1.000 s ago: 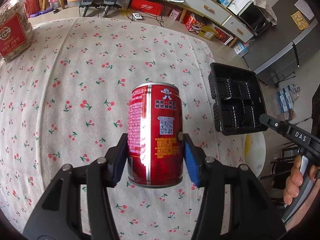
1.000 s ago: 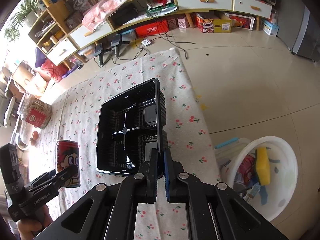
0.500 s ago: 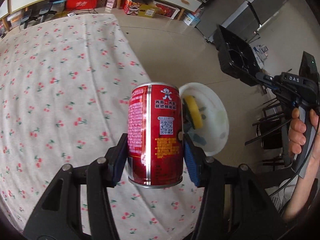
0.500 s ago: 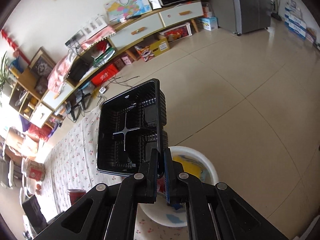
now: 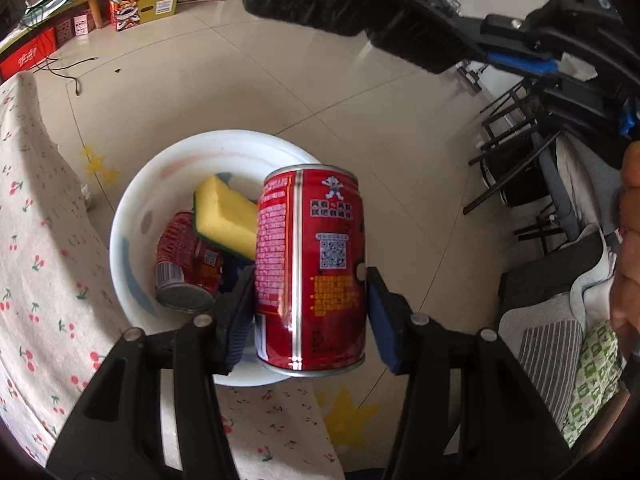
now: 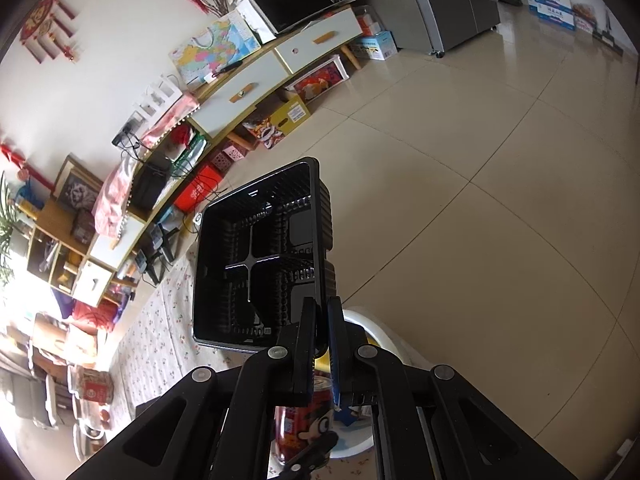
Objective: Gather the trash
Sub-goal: 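Drop the can into the bucket with the left tool while the right tool carries the tray over, then lower the black tray into the bucket and open the right tool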
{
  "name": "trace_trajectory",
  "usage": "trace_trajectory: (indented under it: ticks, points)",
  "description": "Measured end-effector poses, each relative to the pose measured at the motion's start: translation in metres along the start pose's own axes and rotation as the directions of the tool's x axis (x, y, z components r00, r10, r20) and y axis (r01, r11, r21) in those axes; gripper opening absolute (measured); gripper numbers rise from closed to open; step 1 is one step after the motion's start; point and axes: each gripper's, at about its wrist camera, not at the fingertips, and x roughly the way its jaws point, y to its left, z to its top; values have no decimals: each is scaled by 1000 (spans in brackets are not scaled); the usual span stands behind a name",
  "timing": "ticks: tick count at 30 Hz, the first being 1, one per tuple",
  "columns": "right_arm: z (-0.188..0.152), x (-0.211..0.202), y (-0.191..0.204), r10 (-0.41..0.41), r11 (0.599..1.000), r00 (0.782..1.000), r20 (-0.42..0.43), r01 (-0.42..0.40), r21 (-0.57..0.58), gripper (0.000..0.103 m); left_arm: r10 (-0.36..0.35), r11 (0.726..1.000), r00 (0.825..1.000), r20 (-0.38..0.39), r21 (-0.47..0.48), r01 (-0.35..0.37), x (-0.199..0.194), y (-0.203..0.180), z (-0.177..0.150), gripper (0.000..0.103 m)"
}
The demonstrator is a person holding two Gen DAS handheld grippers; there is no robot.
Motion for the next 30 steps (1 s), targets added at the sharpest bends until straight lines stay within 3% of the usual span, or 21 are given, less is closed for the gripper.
trace_trajectory:
  ticks: [2, 7, 12, 17, 21, 25, 27, 30]
  points:
    - [1, 1, -6, -3, 1000, 1000, -6, 3, 8, 6, 64, 998, 998, 3, -11, -64, 1, 8, -2, 56]
    - [1, 6, -14, -22, 1000, 999, -24, 23, 11, 6, -32, 997, 999, 27, -69, 33, -19, 36, -16, 57]
    - [-1, 9, -8, -30, 1000, 999, -40, 29, -7, 6, -21, 993, 996, 82, -111, 30, -52, 52, -20, 57]
    - [-12, 31, 6, -89, 992, 987, -137, 75, -106, 6, 45, 988, 991, 125, -153, -25, -95, 74, -38, 57]
    - [-26, 49, 18, -211, 956, 959, -189, 162, -243, 7, 74, 974, 987, 145, -221, -40, -125, 99, -54, 57]
    - [-45, 62, 32, -251, 923, 938, -238, 158, -350, 8, 86, 964, 981, 171, -262, -39, -137, 114, -67, 57]
    - [-63, 78, 39, -289, 900, 911, -294, 153, -409, 8, 80, 957, 981, 179, -288, -26, -138, 119, -73, 57]
    - [-83, 101, 36, -406, 853, 847, -344, 215, -476, 17, 75, 953, 980, 184, -303, -16, -142, 122, -79, 57]
